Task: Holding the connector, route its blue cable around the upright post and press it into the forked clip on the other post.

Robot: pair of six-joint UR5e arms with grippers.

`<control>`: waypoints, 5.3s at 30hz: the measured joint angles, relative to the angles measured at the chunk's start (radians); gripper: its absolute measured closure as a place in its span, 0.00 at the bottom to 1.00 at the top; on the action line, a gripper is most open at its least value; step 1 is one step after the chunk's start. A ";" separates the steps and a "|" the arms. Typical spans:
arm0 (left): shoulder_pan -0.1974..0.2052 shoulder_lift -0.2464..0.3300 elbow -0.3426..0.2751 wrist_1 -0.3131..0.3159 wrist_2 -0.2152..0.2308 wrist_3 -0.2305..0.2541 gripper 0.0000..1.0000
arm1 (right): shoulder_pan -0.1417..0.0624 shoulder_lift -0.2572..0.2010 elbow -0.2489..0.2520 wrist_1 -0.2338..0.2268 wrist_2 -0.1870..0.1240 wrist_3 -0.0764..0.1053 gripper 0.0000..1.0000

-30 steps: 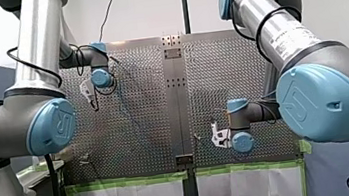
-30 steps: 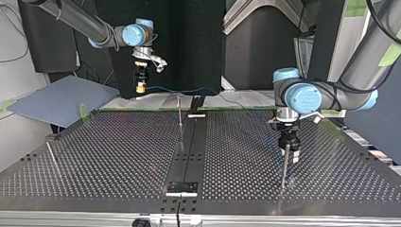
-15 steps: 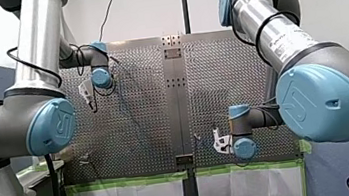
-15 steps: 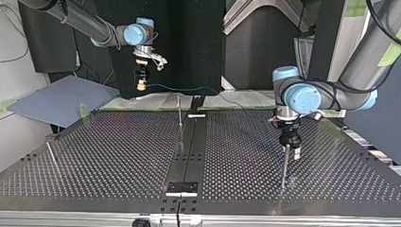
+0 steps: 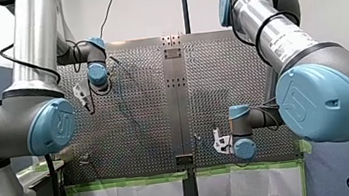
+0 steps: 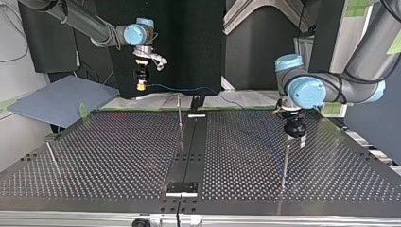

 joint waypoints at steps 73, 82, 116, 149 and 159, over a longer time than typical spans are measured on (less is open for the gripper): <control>-0.061 0.389 0.275 -0.619 0.080 0.277 0.01 | -0.038 0.001 -0.003 0.016 0.000 -0.005 0.71; -0.065 0.346 0.294 -0.692 0.064 0.303 0.01 | -0.038 0.001 -0.003 0.016 0.000 -0.005 0.71; -0.065 0.339 0.312 -0.794 0.055 0.298 0.01 | -0.037 0.000 -0.003 0.017 0.000 -0.005 0.71; -0.160 0.393 0.148 -0.570 0.042 0.472 0.01 | -0.035 0.000 -0.017 0.043 0.000 -0.001 0.71; -0.220 0.313 0.059 -0.481 0.031 0.543 0.01 | -0.035 0.000 -0.017 0.043 0.000 0.001 0.71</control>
